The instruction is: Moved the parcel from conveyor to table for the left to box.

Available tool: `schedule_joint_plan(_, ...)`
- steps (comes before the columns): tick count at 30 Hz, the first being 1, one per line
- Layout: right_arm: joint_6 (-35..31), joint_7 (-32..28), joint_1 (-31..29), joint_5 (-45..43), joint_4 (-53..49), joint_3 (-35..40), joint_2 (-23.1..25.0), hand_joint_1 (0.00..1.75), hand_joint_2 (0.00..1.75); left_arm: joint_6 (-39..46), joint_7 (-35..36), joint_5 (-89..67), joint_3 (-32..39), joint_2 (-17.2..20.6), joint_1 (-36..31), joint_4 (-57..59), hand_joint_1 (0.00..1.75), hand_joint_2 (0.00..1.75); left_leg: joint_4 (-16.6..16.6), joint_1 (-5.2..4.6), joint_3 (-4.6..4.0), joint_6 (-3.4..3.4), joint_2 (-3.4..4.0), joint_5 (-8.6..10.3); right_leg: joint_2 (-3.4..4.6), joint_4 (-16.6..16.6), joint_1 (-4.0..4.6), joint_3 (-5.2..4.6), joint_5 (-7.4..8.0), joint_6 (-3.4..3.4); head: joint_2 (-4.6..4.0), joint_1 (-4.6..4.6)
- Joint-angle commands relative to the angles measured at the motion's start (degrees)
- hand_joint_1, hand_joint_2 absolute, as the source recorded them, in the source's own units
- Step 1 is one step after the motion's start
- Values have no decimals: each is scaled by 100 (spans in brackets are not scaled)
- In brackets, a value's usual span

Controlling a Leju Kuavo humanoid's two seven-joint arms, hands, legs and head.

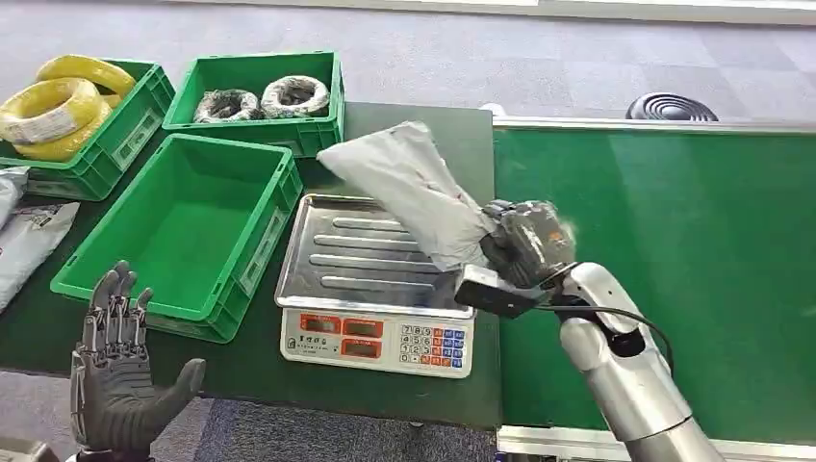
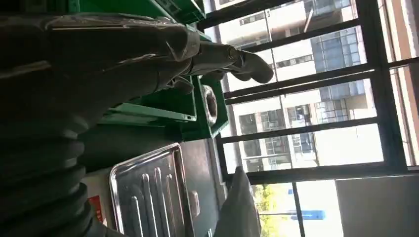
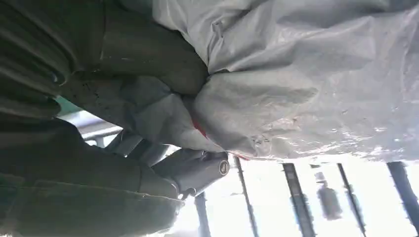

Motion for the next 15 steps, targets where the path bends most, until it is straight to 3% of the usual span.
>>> schedule_joint_plan(1,260,-148,-427,32,-13,1172,235,175,175,-282,259,-128,581,-361,-309,19,0,175,-2,-4,-1,8,28,1,18,-1,-2,-9,9,-7,0,0)
schedule_joint_plan(6,210,-221,-542,-5,218,1280,331,175,175,-297,307,-154,635,-425,-403,46,0,175,-9,-9,0,7,20,8,10,-9,-6,-6,12,-13,0,-2)
schedule_joint_plan(7,141,-194,-649,17,389,1341,397,3,175,-279,316,-156,666,-436,-439,84,0,175,-5,-8,0,5,22,5,14,-5,-5,-7,10,-12,0,0)
schedule_joint_plan(15,-22,25,-835,15,645,1421,469,0,175,-209,339,-158,612,-387,-483,140,0,175,-3,-6,3,6,12,3,6,-5,-5,-3,7,-7,0,0)
